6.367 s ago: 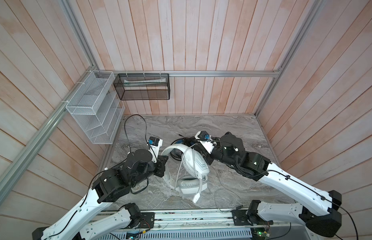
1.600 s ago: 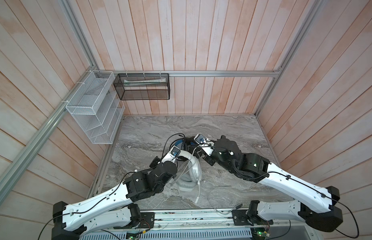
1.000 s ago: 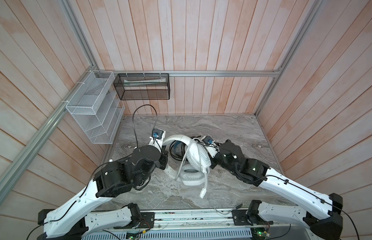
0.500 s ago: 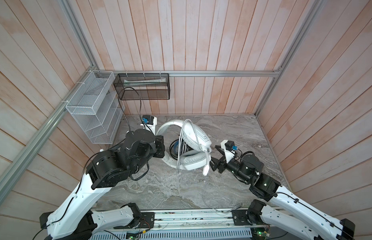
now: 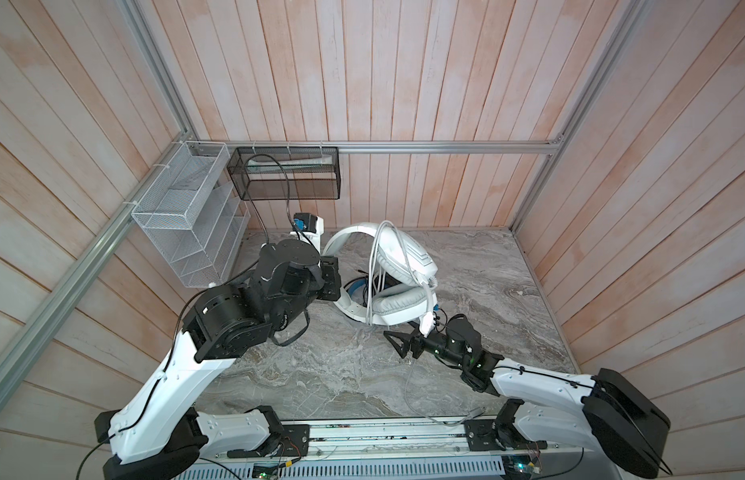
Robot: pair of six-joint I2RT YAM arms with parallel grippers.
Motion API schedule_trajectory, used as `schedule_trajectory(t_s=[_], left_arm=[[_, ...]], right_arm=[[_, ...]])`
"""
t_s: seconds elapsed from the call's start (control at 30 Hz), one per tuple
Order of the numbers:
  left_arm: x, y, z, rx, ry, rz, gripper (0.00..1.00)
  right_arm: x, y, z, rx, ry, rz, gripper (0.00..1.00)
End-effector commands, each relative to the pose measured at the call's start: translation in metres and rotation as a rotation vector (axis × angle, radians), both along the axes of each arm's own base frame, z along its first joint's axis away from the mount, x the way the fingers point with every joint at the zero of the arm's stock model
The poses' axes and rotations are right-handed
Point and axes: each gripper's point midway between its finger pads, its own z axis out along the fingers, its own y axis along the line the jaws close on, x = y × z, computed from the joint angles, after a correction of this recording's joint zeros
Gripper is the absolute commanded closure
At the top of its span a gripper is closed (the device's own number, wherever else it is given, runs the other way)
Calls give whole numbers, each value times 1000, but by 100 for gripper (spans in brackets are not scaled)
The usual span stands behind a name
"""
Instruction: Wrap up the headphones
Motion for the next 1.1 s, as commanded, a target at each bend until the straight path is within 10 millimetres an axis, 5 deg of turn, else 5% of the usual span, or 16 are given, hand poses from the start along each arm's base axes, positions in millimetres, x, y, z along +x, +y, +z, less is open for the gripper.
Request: schedule_trajectory(t_s=[0.0,0.13,0.33,0.43,0.6,0.83,0.97,1.07], left_arm=[[1,-2,43,-160,-84,3,100],[5,-4,44,-167,-83,9,100],[25,10,45,-174,-87,72,100],[50,27,36,-199,-63,129,100],[93,41,11,-212,-20,203,100],[136,49,-42,-64,39,320,100],[146,55,-83,28,84,365,100],[143,63,-116,133,104,398,100]], right_arm=[[-4,15,14,80,-47,72,17],[-2,28,0,47,-37,95,31],[-4,29,-15,-29,-32,37,89],[-28,39,-21,-107,-59,72,100],[-84,65,-19,-227,-112,213,100],[-147,84,17,-397,-193,410,100],[-155,83,49,-512,-248,449,100],[-139,68,80,-594,-300,369,100]])
